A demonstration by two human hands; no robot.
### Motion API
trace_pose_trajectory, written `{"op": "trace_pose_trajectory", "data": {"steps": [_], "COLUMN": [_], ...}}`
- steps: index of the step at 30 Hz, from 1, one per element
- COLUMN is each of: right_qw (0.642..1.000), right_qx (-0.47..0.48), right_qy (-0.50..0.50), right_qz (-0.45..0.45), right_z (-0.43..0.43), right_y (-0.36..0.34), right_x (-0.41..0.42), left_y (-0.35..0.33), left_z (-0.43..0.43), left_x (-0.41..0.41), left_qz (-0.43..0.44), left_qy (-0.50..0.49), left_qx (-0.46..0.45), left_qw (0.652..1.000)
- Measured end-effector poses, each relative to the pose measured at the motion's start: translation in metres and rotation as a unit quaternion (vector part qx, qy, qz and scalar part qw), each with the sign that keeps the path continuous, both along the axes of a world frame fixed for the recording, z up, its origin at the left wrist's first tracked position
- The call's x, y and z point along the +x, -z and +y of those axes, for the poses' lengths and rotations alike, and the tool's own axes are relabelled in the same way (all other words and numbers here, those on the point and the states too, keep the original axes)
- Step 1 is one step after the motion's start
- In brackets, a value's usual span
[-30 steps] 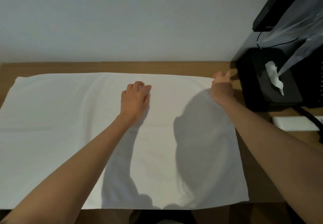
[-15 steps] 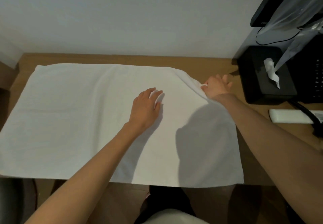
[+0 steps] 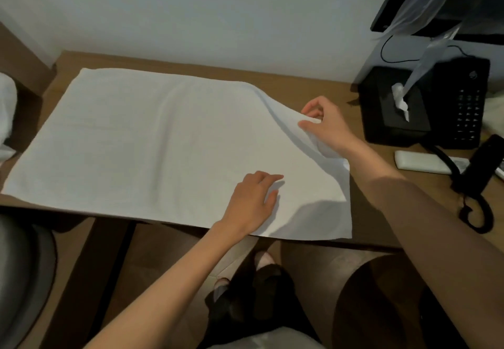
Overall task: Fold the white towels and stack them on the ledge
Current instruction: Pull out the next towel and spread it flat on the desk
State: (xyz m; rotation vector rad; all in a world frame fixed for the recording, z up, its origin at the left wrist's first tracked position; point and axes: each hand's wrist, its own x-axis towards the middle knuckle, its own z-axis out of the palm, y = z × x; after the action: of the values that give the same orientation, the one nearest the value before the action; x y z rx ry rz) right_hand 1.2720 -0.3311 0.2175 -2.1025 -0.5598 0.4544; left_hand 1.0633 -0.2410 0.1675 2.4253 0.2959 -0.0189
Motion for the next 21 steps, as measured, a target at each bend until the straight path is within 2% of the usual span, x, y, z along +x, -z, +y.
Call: {"op": "trace_pose_trajectory", "data": {"steps": [11,16,21], "right_qw": [0.996,0.996,0.987], "right_qx": [-0.007,0.005,0.019], "right_qy": [-0.083,-0.077,-0.089], "right_qz": [0.027,0.05,0.133], "right_z": [-0.016,-0.029,-0.044], "right_y": [0.015,0.023,0.023], "right_x": [0.003,0.014,0.022], "left_y": [0.018,0.036,0.043], "left_z": [-0.072,-0.125,-0.16], "left_x": [0.004,0.012,0.016], "left_qz": [0.009,0.025,-0.003], "left_qy": [-0.014,-0.008,-0.066], "left_qx": [-0.025,0.036,0.12], "left_qw": [1.0,0.999,0.991]}}
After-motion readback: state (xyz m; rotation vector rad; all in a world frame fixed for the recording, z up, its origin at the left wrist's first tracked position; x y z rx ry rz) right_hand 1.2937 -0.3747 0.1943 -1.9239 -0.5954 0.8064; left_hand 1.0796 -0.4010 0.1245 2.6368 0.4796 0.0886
